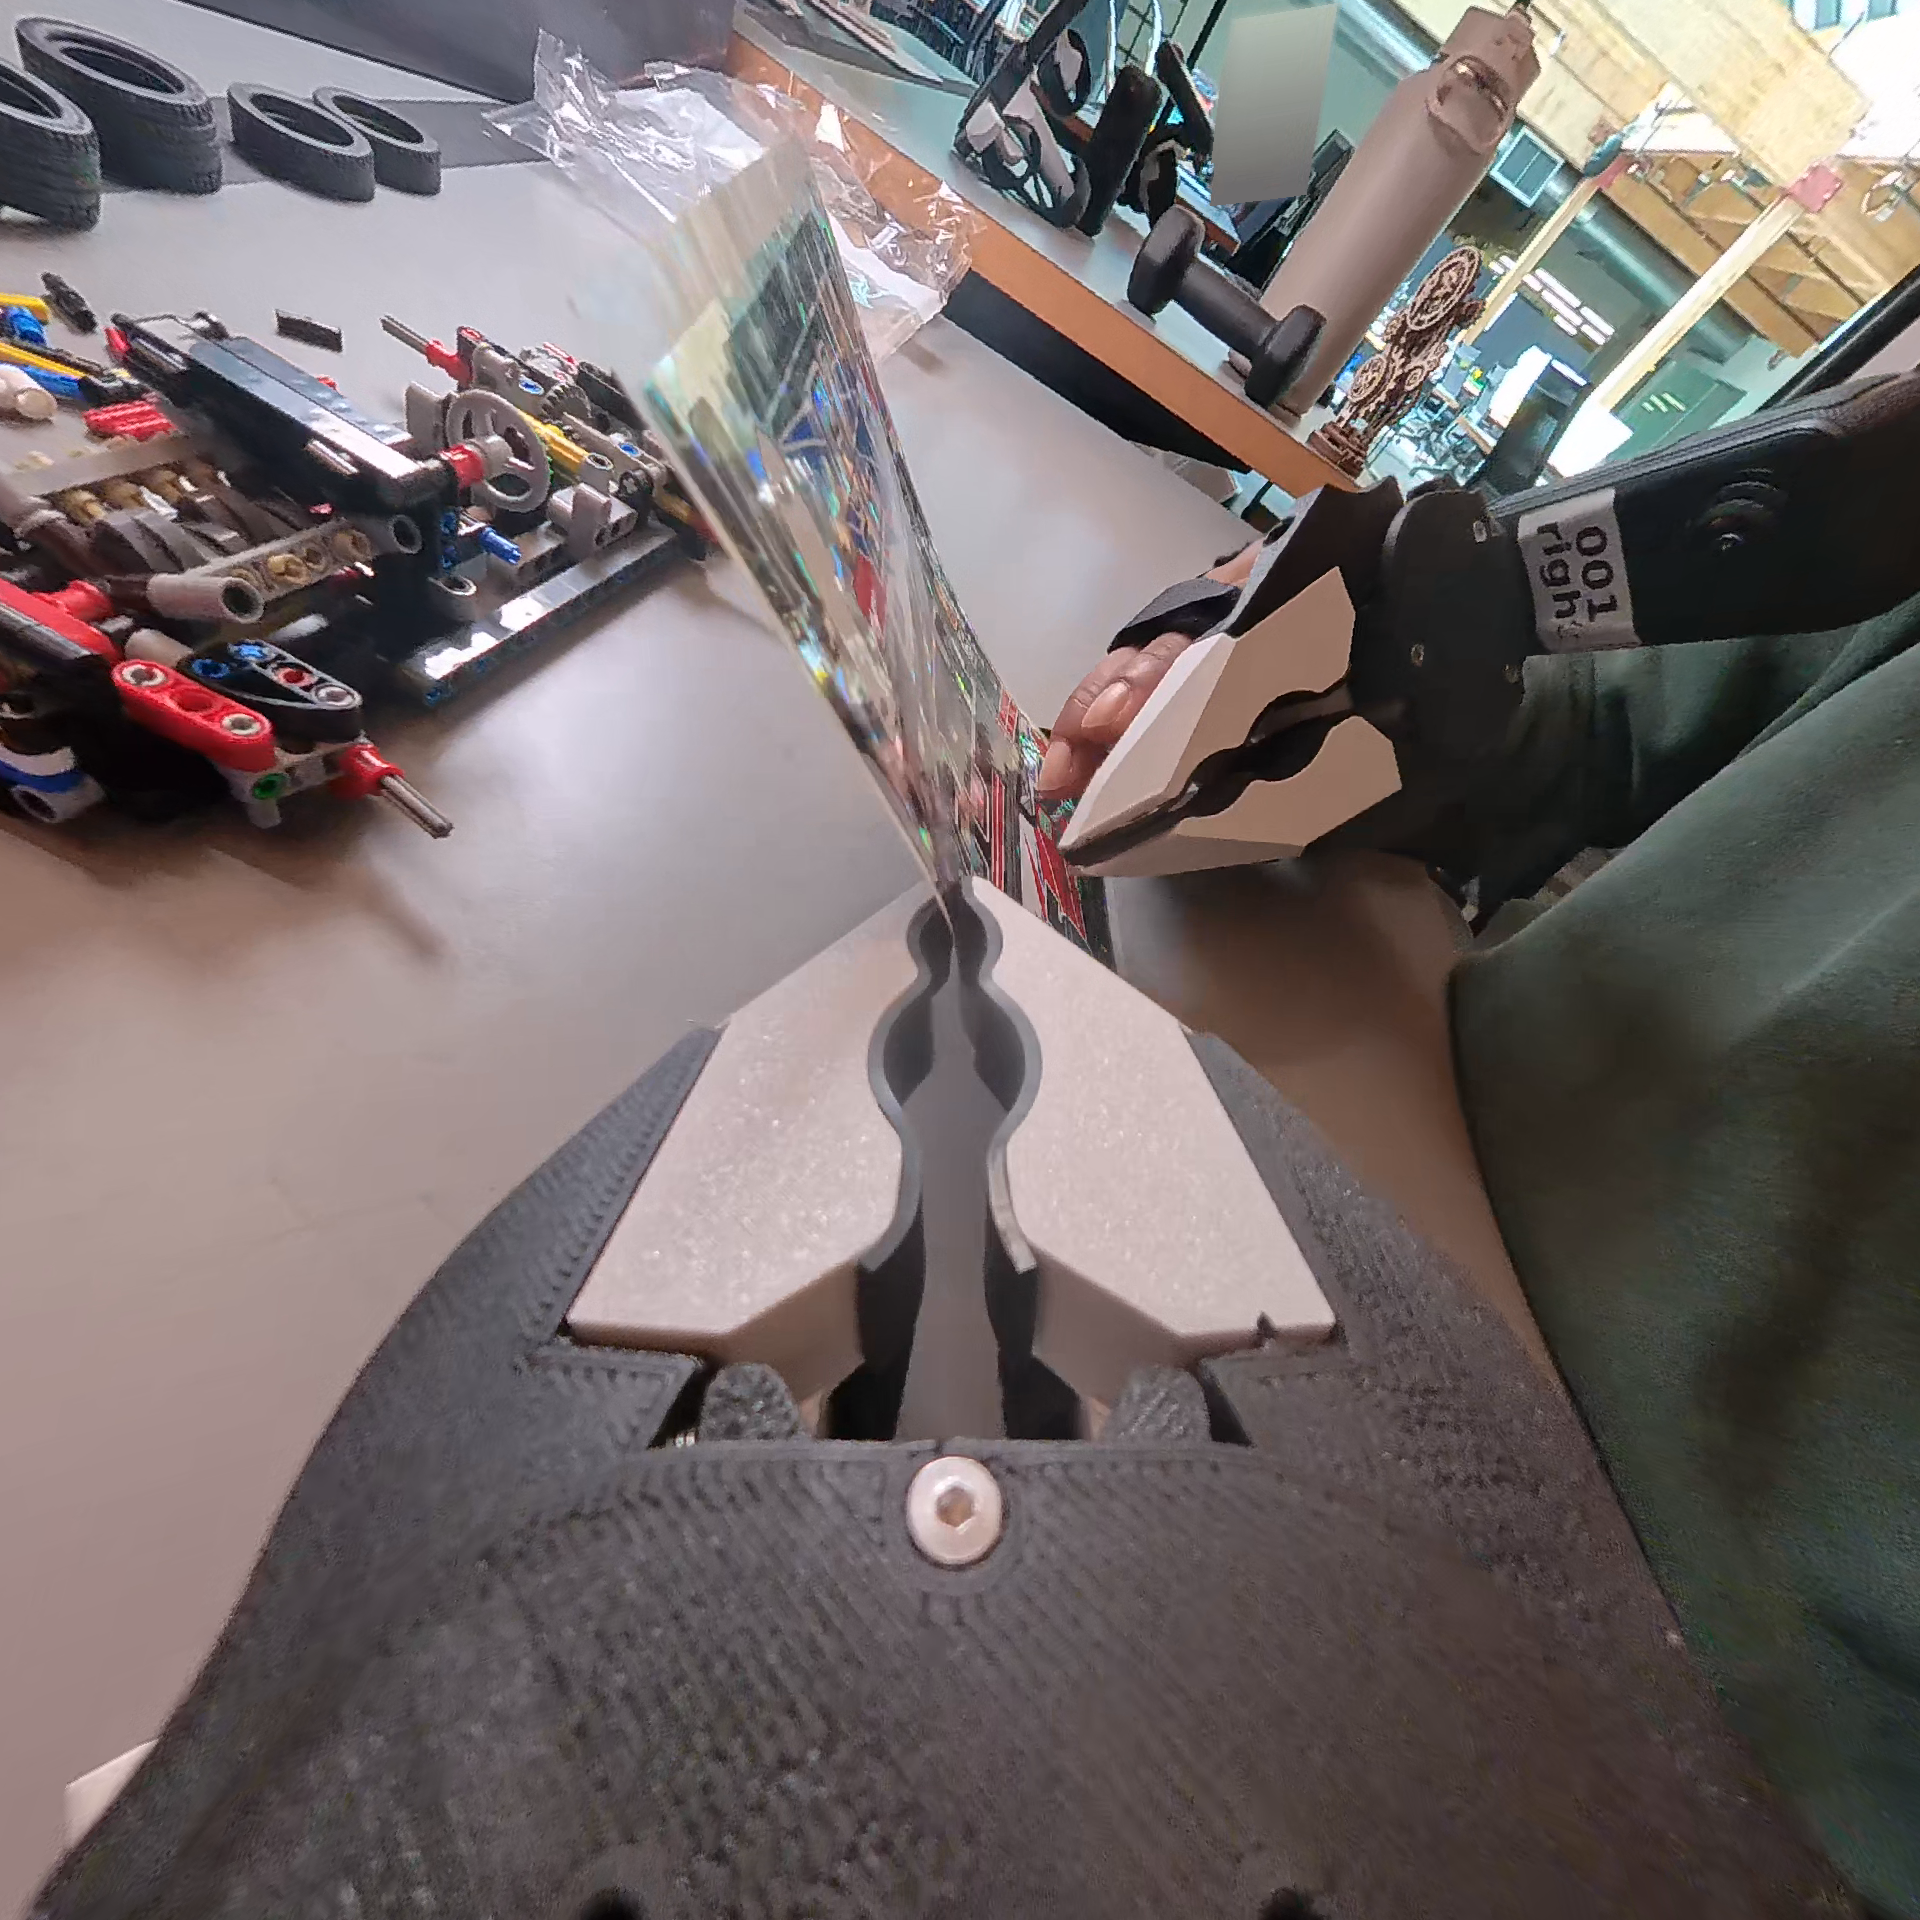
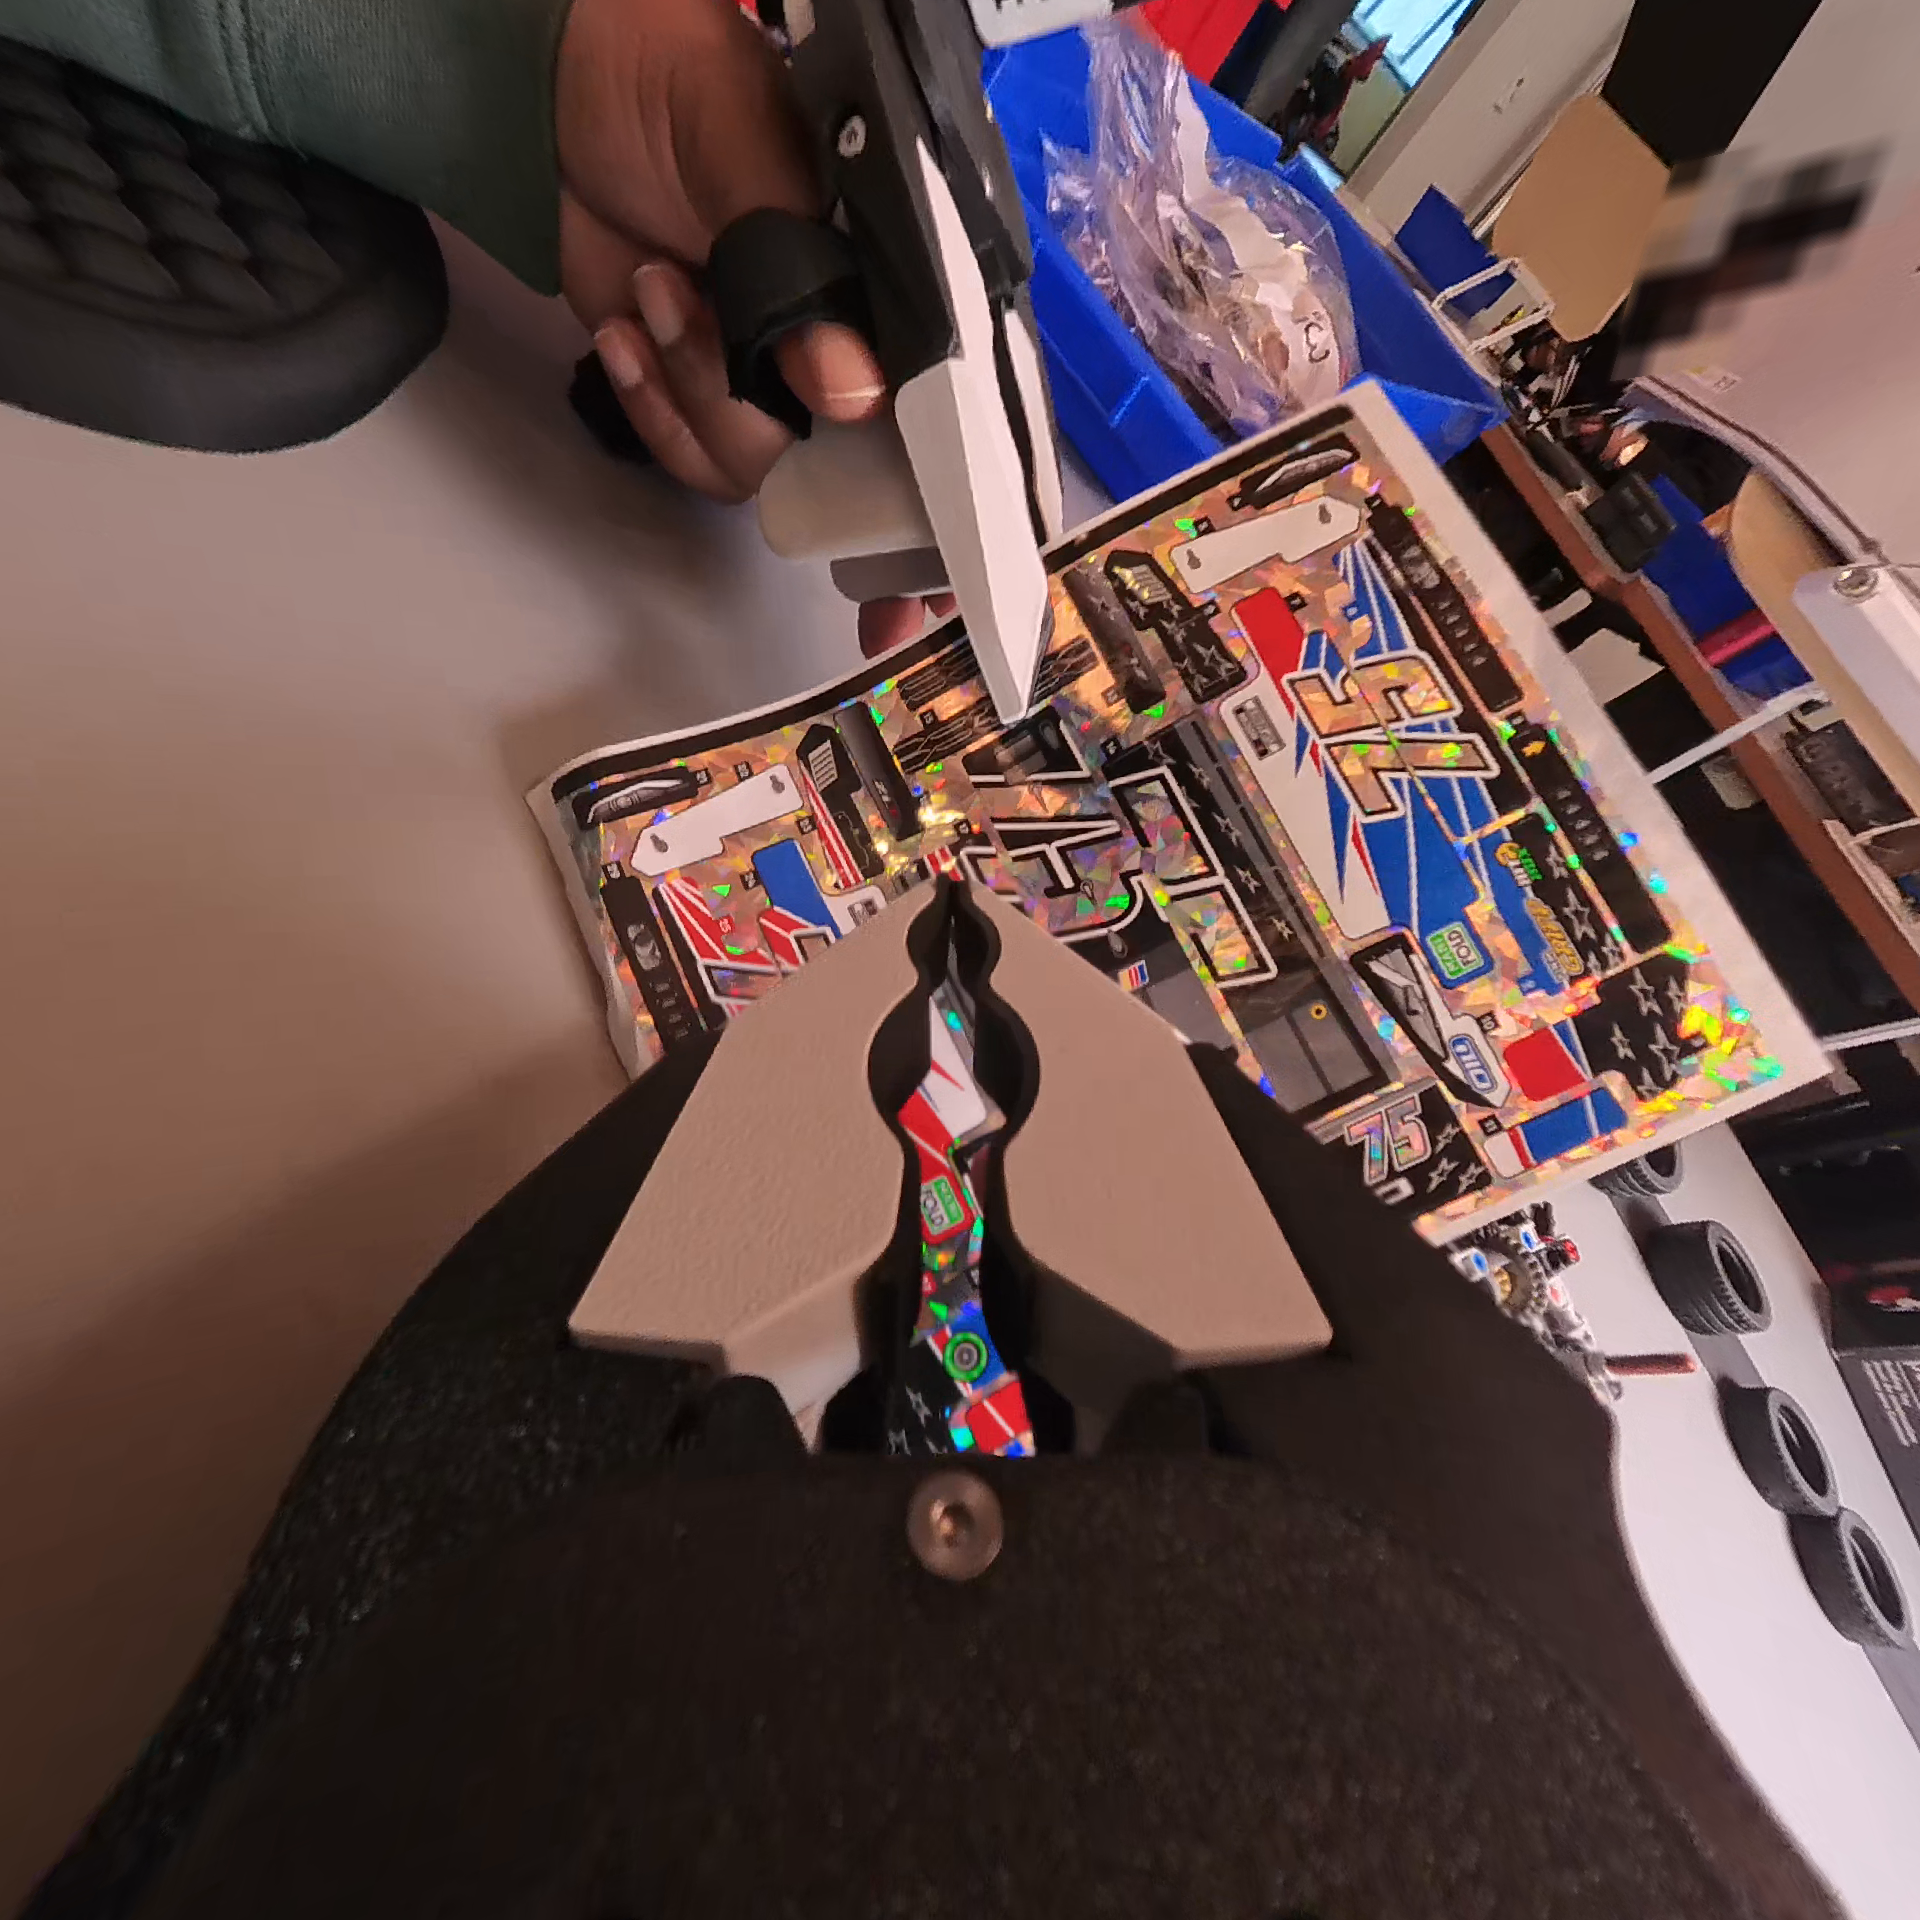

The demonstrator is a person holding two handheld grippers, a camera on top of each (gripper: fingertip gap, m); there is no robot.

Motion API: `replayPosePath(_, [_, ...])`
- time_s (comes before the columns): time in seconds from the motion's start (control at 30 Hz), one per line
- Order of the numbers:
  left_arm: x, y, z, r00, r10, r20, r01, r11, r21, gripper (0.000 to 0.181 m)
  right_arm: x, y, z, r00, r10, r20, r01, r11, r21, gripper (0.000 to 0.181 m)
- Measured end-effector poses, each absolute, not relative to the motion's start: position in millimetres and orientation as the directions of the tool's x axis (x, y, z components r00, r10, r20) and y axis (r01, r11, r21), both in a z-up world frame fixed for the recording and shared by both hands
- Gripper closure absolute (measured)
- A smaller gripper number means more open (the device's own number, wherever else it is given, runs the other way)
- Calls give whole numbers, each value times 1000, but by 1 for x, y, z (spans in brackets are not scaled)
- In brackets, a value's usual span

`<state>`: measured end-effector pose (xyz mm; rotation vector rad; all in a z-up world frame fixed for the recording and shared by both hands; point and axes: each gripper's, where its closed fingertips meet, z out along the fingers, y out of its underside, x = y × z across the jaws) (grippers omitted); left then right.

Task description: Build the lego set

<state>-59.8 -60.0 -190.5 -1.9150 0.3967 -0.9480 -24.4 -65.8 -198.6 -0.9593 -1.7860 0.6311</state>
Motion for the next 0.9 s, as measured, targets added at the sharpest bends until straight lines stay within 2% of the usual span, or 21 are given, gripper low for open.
replayPosePath(0.9, [-61, -59, -188, 648, -602, 466, 131, -515, -847, 181, -27, -64, -207, -230, 821, 522, 353, 570, -742, 181])
